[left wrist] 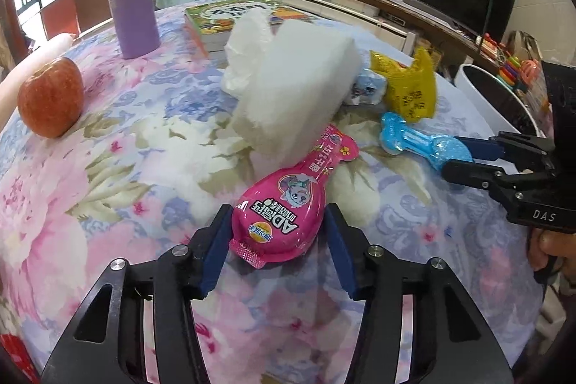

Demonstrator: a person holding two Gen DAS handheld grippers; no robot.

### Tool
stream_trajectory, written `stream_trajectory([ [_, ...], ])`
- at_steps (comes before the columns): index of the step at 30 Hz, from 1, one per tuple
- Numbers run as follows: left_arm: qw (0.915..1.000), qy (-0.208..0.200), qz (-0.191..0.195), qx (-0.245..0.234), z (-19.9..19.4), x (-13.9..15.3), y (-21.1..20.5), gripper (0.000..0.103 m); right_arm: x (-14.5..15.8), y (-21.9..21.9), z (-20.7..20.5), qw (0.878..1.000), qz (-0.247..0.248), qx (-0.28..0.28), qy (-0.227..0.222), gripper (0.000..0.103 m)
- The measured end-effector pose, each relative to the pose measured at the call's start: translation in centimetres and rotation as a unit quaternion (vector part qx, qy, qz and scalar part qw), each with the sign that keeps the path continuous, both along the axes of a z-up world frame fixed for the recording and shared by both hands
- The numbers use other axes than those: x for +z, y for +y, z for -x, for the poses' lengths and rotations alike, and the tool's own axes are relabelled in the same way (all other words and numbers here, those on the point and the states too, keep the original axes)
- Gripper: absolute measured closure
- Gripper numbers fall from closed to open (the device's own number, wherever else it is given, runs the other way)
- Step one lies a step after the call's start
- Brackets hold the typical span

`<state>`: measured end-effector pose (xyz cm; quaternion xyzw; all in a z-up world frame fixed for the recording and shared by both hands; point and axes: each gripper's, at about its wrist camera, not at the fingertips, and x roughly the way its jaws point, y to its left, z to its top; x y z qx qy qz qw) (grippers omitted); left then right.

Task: Collect trash
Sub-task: 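Grasp the blue fish-shaped candy with the right tool while the left tool grasps the pink lollipop pack, then carry both candy packs over the bin and open both tools to release them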

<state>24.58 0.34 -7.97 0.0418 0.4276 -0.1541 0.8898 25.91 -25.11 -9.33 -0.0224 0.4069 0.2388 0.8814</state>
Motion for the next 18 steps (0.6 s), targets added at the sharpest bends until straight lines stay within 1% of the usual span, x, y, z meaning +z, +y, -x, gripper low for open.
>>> stream_trajectory([
  [4, 1.0, 0.002, 0.003, -0.004, 1.4, -0.1, -0.7, 0.053, 0.2, -0.7, 1.1, 1.0, -0.021, -0.002, 0.003, 0.058],
  [7, 0.9999, 0.004, 0.016, 0.0, 2.2, 0.1, -1.0, 0.053, 0.4, -1.4, 2.1, 0.999, -0.035, -0.009, 0.003, 0.058],
  [11, 0.9992, 0.009, 0.037, 0.009, 3.3, 0.3, -1.3, 0.054, 0.8, -3.4, 3.3, 0.998, -0.061, -0.032, 0.002, 0.058],
  [18, 0.9983, -0.001, 0.059, 0.004, 4.8, 1.3, -3.4, 0.054, 1.1, -6.4, 5.0, 0.995, -0.077, -0.066, 0.001, 0.058],
])
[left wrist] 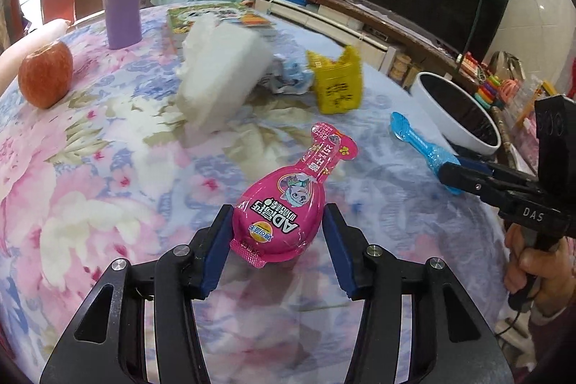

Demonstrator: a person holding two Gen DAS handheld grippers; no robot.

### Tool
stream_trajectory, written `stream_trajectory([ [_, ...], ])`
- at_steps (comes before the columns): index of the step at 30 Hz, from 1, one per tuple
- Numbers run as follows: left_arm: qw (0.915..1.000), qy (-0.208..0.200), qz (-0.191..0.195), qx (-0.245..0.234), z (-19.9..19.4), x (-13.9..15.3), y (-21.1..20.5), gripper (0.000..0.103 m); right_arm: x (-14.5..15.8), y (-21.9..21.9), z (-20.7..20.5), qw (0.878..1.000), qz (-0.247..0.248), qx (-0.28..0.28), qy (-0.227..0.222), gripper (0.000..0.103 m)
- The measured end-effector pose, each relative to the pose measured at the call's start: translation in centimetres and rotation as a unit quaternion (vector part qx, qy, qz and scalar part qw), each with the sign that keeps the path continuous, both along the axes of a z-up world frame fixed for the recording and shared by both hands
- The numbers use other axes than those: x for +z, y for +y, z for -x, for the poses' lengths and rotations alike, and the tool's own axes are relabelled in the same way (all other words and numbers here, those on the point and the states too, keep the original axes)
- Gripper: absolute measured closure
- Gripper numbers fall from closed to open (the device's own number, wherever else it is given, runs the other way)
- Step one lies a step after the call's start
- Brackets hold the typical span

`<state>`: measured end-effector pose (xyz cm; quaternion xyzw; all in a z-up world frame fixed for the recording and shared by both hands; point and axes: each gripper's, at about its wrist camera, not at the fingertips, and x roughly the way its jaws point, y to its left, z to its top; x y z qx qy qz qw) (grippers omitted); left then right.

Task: Collect trash
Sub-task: 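Carry both candy packs over the bin and open both tools to release them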

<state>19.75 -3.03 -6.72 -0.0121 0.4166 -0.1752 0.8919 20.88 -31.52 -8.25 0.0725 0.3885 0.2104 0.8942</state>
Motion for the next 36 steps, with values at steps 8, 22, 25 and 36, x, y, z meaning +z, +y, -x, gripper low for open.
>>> stream_trajectory([
  [8, 0.9997, -0.001, 0.008, -0.021, 0.8, 0.7, -3.7, 0.054, 0.7, -2.5, 1.5, 0.999, -0.016, -0.032, -0.008, 0.058],
  [22, 0.9977, -0.011, 0.002, -0.067, 1.0, 2.2, -9.3, 0.054, 1.9, -7.8, 3.3, 0.996, -0.021, -0.089, -0.025, 0.059],
  [25, 0.9972, -0.014, 0.0, -0.074, 1.1, 2.4, -10.3, 0.054, 2.0, -8.8, 3.6, 0.995, -0.022, -0.098, -0.027, 0.059],
  [36, 0.9942, -0.026, -0.005, -0.104, 0.7, 3.6, -14.4, 0.054, 2.5, -11.9, 4.1, 0.991, -0.022, -0.129, -0.038, 0.059],
])
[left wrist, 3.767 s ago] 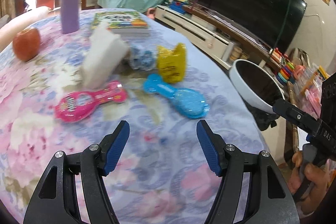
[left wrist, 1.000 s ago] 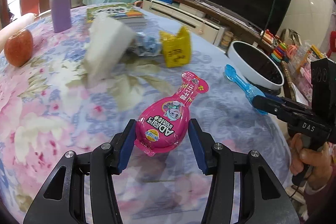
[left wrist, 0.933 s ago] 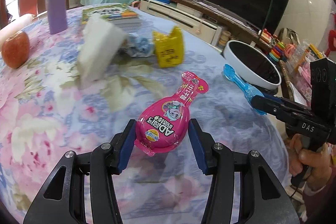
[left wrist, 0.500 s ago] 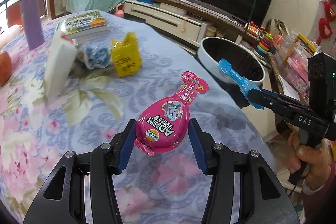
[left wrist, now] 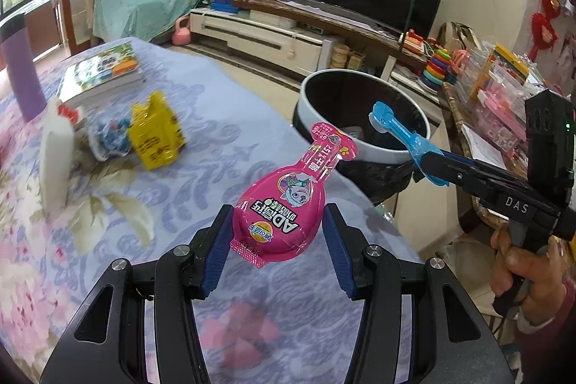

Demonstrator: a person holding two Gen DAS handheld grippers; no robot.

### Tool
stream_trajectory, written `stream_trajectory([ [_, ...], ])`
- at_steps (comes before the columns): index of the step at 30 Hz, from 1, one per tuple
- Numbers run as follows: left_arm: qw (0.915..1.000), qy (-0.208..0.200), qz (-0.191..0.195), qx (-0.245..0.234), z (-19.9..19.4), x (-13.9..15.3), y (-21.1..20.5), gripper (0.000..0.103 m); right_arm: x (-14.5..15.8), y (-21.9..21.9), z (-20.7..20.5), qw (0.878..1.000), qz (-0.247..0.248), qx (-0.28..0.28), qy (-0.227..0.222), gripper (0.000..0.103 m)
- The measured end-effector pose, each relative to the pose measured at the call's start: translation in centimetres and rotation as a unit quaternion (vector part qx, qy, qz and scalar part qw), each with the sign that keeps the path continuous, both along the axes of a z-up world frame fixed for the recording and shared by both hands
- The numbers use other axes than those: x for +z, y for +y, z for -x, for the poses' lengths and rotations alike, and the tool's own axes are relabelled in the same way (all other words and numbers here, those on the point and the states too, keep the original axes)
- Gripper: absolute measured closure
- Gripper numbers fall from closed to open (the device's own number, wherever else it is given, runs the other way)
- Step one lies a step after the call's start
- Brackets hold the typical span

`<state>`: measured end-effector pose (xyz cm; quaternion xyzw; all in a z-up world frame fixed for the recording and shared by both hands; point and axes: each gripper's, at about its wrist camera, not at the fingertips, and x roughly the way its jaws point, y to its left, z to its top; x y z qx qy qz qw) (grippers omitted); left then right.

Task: Collect trash
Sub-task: 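Carry both candy packs over the bin and open both tools to release them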

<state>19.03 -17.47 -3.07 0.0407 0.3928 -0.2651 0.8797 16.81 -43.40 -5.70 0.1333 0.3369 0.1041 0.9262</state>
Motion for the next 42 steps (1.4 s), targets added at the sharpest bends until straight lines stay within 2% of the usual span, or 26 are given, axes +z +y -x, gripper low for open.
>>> stream_trajectory([
  [11, 0.9998, -0.008, -0.005, -0.016, -0.4, 0.6, -2.9, 0.054, 0.5, -2.8, -0.2, 1.0, 0.006, -0.021, -0.005, 0.059],
  [42, 0.9987, -0.008, -0.018, -0.046, -3.6, 1.0, -8.9, 0.054, 0.6, -5.9, -3.1, 0.999, 0.017, -0.04, 0.003, 0.06],
])
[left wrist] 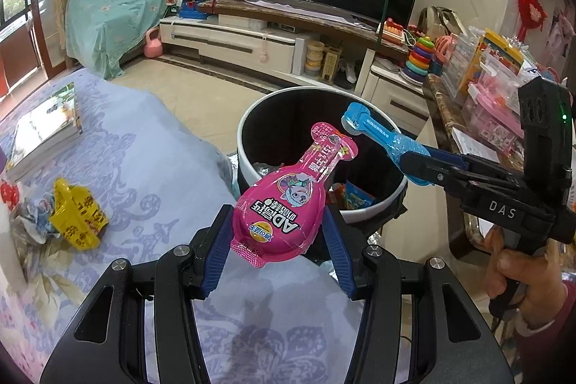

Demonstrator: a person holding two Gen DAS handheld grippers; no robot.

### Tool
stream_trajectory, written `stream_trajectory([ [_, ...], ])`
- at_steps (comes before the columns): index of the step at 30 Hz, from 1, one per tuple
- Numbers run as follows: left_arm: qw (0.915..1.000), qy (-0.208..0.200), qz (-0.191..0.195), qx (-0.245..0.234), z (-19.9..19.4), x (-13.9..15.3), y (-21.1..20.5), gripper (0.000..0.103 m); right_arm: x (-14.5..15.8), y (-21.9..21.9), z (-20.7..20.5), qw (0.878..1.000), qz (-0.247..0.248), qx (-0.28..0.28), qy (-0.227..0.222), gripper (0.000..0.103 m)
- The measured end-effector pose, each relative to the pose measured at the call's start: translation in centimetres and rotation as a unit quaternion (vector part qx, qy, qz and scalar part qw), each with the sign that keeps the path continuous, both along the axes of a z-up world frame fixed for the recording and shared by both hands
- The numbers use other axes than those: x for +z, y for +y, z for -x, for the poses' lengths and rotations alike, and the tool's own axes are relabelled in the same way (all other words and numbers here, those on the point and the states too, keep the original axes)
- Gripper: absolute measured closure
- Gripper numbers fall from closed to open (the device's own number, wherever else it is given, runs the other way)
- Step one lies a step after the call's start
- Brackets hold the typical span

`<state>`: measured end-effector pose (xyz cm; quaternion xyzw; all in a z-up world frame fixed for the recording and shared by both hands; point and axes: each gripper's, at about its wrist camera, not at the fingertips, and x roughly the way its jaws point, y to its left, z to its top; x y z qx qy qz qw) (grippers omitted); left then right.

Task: Collect trash
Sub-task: 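Carry both candy packs over the bin and open both tools to release them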

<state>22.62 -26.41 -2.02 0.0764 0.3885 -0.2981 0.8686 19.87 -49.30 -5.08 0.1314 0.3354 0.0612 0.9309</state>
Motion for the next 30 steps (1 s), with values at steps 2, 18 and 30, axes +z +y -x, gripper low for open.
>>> stream_trajectory([
  [2, 1.0, 0.0, -0.002, -0.001, -0.3, -0.1, -0.2, 0.054, 0.0, -0.2, -0.2, 1.0, 0.002, 0.0, 0.002, 0.06],
  [18, 0.9999, 0.007, -0.007, 0.004, -2.4, -0.6, -1.8, 0.054, 0.1, -1.3, -1.8, 1.0, 0.009, -0.008, 0.015, 0.06],
  [30, 0.9999, 0.008, -0.014, -0.001, -2.9, -0.7, -2.7, 0.054, 0.1, -2.1, -2.4, 1.0, 0.009, -0.01, 0.019, 0.06],
])
